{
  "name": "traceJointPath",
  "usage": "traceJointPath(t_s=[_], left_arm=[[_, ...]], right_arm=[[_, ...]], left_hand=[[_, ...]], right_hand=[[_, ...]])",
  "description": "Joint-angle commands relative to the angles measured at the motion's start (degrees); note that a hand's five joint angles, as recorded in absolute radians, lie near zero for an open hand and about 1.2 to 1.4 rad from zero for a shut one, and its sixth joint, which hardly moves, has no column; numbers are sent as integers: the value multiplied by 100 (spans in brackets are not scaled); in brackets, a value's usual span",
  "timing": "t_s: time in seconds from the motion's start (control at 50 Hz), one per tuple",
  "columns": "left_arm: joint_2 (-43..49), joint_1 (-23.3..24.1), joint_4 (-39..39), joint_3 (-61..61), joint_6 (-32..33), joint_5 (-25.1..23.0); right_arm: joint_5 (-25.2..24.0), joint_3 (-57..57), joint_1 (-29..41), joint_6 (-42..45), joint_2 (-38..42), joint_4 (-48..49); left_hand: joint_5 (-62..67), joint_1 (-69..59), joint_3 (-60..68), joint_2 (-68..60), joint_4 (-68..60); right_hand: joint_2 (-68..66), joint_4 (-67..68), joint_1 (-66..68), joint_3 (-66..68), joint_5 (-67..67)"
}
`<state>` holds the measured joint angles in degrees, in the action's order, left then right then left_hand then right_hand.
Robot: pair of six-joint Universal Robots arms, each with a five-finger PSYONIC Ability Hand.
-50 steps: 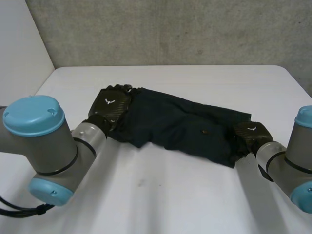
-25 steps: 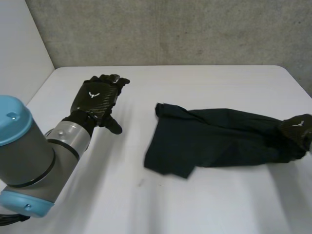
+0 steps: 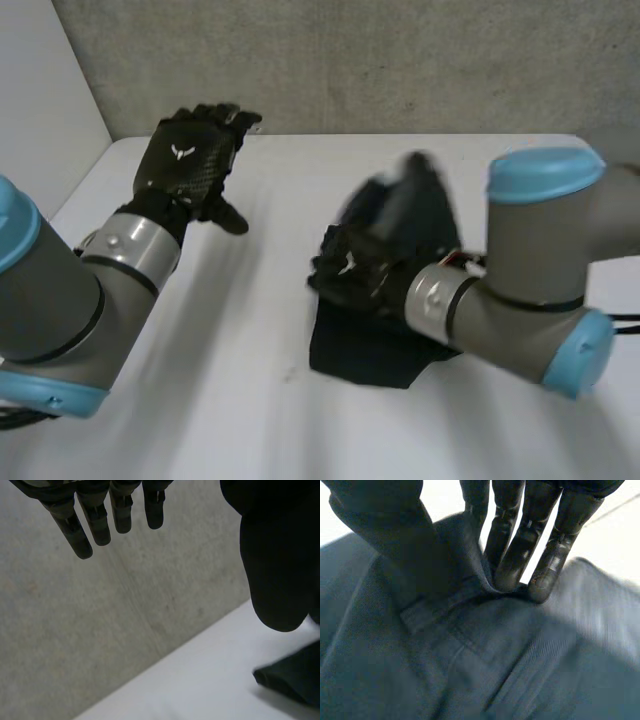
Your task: Fold the shorts.
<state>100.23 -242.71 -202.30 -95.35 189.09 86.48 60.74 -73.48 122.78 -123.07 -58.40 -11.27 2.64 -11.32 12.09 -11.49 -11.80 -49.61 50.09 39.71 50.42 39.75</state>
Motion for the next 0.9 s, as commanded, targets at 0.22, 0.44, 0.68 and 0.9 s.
traceJointPath(t_s=[0.22,0.44,0.68,0.9], left_arm=[[1147,742,-55,1782,23,159],[2685,1384,805,2960,-13,202],[3591,1498,2098,3444,14,791],[3556,1463,2775,2952,295,923]], right_arm=[[210,-298,-1282,-4477,-1401,195],[1186,-44,-1564,-4085,-744,143],[1265,906,-1380,-3997,769,-332],[1248,406,-1274,-3698,1033,-262]], left_hand=[[-7,-125,48,-107,-77],[161,-293,215,-275,-245],[162,-293,216,-276,-245],[161,-293,216,-276,-245]], right_hand=[[3961,-4009,-2971,-4042,-3975],[3961,-4009,-2971,-4042,-3975],[3961,-4009,-2971,-4042,-3975],[3961,-4009,-2971,-4042,-3975]])
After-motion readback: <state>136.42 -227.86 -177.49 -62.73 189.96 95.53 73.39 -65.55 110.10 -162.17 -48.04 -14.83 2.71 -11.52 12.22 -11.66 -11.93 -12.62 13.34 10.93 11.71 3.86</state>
